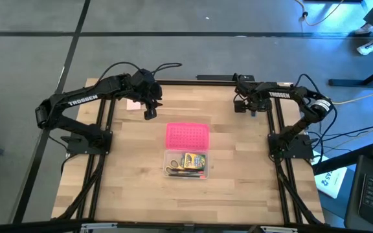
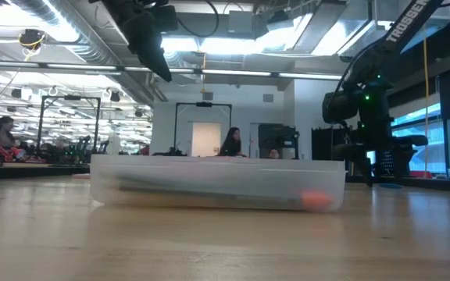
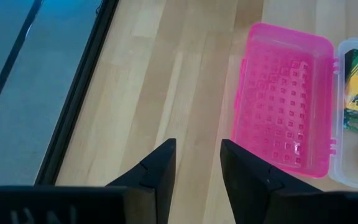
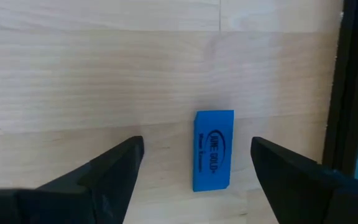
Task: Pack school essentials
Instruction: Put the blue eraser into the pink supply box, then put the pink sticky notes into the pink supply box
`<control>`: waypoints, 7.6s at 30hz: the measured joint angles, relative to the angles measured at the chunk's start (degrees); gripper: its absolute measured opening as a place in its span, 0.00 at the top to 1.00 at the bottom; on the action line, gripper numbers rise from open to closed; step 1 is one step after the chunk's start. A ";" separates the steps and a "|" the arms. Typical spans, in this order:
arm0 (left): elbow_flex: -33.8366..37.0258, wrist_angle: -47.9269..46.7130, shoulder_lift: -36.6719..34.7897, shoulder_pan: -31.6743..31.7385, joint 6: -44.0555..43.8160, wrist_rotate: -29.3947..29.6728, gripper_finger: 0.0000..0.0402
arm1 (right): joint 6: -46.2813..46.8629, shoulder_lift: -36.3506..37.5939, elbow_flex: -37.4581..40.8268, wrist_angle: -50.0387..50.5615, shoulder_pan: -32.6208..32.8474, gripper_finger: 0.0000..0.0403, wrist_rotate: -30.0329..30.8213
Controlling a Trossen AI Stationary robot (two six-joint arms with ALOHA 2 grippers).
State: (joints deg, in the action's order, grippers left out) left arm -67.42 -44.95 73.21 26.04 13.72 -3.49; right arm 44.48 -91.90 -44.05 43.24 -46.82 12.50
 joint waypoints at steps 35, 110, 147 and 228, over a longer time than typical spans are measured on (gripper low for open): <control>0.00 0.00 0.00 0.00 0.00 -0.02 0.70 | -16.51 -0.09 0.00 -0.69 -8.35 0.24 -14.71; -0.02 -0.24 0.00 0.02 -0.06 -0.02 0.70 | -18.15 3.67 -8.61 0.77 11.45 0.80 -9.12; -0.02 0.64 0.00 -20.68 -3.08 -6.71 0.70 | -28.16 3.14 -19.04 -22.37 52.50 0.80 -10.93; -0.02 3.67 -0.02 -41.13 -10.51 -0.17 0.70 | -17.67 -11.72 -19.04 -29.88 64.76 0.65 -14.11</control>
State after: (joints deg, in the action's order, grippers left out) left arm -67.44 -41.28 73.19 -15.09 3.20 -3.66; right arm 26.81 -103.61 -63.09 13.37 17.93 -1.61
